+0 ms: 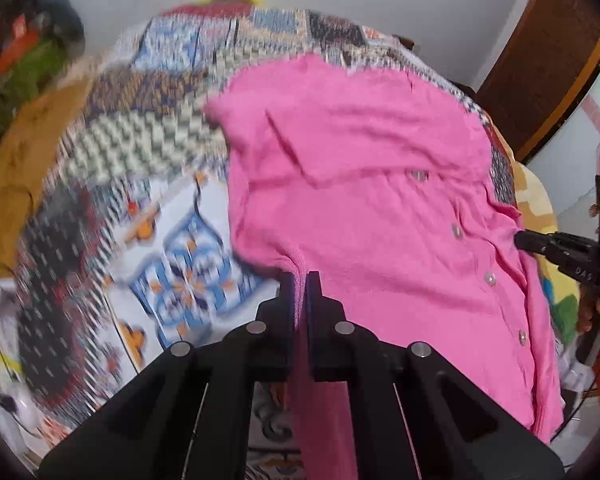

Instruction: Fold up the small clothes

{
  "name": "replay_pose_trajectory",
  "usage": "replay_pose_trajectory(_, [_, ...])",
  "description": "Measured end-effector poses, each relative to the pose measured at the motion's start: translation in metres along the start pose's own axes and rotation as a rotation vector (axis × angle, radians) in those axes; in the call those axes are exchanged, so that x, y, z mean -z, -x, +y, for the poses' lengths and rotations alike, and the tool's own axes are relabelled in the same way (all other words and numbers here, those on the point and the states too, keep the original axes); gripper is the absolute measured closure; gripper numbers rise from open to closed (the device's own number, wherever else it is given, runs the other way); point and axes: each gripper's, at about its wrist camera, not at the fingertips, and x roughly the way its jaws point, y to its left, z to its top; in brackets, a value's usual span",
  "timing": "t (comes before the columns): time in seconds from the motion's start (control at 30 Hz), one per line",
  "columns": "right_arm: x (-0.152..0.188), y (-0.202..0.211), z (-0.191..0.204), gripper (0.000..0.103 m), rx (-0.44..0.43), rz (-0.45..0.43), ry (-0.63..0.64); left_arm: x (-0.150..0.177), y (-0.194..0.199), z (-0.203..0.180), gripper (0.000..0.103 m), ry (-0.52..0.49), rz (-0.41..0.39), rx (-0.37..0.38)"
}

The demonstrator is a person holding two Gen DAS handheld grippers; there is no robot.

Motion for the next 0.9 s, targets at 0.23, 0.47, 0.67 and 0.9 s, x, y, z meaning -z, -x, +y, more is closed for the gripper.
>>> replay_pose_trajectory(0.23, [-0.039,0.014,-0.015,0.098,0.078,-0.097,0.004,-0.052,-0.004,0.013,0.099,0.017,-0.064,-0.065])
replay_pose_trajectory(0.47, [-0.053,0.028,-0.023,0.097,0.123,-0.109,-0.016,-0.07,-0.021,0.018,0.094,0.009,-0.036,-0.115])
replay_pose_trajectory(0.67, [-0.026,0.026,-0.004,0.065,0.063,-0.042,0.011,-0.037,-0.002,0.014,0.049,0.003,-0.034,-0.085])
replay_pose_trajectory(0.9, [-0.003,-0.014,0.005,0.065,-0.019,0.049,-0.059,0.015,-0.005,0.009,0.049,-0.012,0.064,-0.038])
